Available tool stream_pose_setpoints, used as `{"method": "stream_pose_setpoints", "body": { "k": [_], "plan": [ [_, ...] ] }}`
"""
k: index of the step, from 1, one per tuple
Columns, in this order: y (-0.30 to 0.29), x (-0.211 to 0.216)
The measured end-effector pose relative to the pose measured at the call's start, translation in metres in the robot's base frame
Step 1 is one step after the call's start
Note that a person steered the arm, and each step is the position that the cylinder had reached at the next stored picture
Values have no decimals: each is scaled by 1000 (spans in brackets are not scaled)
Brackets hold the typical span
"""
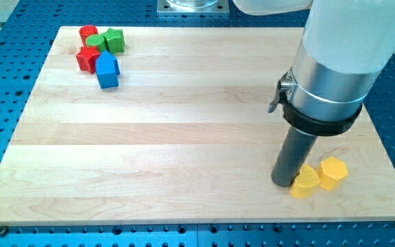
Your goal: Move your arm towards the blue cube
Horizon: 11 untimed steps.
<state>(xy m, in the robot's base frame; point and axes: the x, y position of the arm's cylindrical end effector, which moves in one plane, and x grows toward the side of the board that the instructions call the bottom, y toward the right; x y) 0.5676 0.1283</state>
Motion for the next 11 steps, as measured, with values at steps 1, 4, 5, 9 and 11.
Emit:
{"method": "stream_pose_setpoints", "body": {
  "k": [1,4,5,9,11],
  "plan": [
    [0,0],
    [-63,0],
    [-101,0],
    [-348,-83],
    [-370,-176]
  ]
}}
